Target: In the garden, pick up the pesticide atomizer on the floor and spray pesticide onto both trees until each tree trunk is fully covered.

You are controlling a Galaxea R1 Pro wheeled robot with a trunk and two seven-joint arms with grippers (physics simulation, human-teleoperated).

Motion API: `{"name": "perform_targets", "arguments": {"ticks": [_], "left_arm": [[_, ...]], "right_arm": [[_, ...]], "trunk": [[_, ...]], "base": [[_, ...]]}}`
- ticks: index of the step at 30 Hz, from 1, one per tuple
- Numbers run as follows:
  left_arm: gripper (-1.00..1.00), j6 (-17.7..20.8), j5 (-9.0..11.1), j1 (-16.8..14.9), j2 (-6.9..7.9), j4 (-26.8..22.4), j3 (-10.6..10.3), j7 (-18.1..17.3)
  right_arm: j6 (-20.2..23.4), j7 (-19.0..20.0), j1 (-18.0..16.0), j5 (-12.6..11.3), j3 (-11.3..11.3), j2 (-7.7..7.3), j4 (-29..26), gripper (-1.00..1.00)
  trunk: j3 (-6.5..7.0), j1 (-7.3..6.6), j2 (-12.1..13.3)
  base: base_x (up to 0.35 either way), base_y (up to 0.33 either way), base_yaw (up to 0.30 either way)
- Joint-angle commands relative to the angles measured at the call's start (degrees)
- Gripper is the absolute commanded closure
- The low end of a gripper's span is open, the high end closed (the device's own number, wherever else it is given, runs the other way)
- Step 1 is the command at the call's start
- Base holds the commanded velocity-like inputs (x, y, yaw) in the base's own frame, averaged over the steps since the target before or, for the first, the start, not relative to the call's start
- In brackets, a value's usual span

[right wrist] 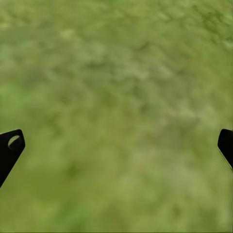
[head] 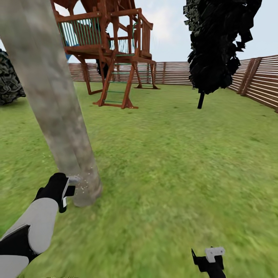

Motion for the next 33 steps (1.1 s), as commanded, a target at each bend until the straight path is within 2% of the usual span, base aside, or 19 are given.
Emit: {"name": "perform_targets", "arguments": {"ticks": [1,3,8,13,17,26,29,33], "left_arm": [[1.0,0.13,-0.52,-0.01,0.19,-0.05,0.23,-0.37],[1.0,0.06,-0.53,0.03,0.49,-0.05,0.17,-0.37],[1.0,0.12,-0.4,0.03,0.08,0.03,0.11,-0.34],[1.0,0.03,-0.35,0.03,0.43,-0.04,0.29,-0.35],[1.0,-0.21,-0.23,0.0,-0.18,-0.05,0.38,-0.21],[1.0,-0.13,-0.26,-0.76,-0.29,-0.14,0.44,-0.2],[1.0,0.12,-0.31,-0.66,-0.35,-2.92,0.47,-0.26],[1.0,0.17,-0.31,-0.13,-0.37,-3.15,0.4,-0.23]], "right_arm": [[-0.22,0.48,-0.04,0.07,-0.49,0.0,0.01,-1.0],[-0.22,0.48,-0.05,0.09,-0.49,0.0,0.01,-1.0],[-0.22,0.48,-0.05,0.06,-0.49,0.0,-0.01,-1.0],[-0.22,0.48,-0.07,0.13,-0.49,0.0,0.01,-1.0],[-0.22,0.48,-0.07,0.11,-0.49,0.0,0.0,-1.0],[-0.22,0.48,-0.05,0.13,-0.49,-0.02,-0.06,-1.0],[-0.22,0.48,-0.06,0.14,-0.49,0.0,0.0,-1.0],[-0.22,0.48,-0.05,0.14,-0.49,0.0,0.01,-1.0]], "trunk": [[-0.05,0.0,-0.02],[-0.05,0.0,-0.02],[-0.05,0.0,-0.02],[-0.05,0.0,-0.02],[-0.05,0.0,-0.02],[-0.05,0.0,-0.02],[-0.05,0.0,-0.02],[-0.05,0.0,-0.02]], "base": [[0.108,-0.26,0.274],[0.106,-0.261,0.22],[-0.002,-0.247,0.027],[-0.039,-0.046,0.117],[0.095,-0.141,0.222],[0.075,-0.254,0.007],[-0.053,-0.276,0.0],[0.008,-0.277,0.141]]}}
